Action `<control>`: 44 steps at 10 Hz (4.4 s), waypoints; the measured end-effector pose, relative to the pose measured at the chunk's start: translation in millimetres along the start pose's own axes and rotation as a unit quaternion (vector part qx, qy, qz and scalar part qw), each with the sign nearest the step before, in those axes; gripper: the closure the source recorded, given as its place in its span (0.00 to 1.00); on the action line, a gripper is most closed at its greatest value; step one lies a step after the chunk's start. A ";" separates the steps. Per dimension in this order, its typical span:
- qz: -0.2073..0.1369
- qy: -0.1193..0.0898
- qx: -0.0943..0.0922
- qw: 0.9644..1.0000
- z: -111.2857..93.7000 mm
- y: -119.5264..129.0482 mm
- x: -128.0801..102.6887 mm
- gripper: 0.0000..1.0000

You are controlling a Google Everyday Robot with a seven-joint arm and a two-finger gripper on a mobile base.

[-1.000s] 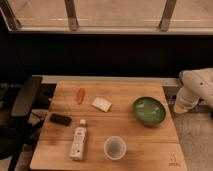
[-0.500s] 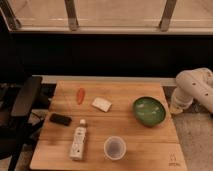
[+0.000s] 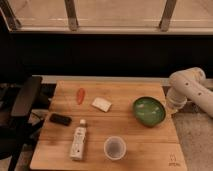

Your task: Push the ceramic bowl across the table

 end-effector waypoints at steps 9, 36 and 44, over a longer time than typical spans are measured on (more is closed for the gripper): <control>0.040 -0.011 -0.072 0.997 78.8 -0.9 55.0 1.00; -0.106 0.008 -0.096 0.990 80.9 -6.8 -91.3 1.00; -0.150 0.015 -0.099 0.984 69.9 -11.4 -145.3 1.00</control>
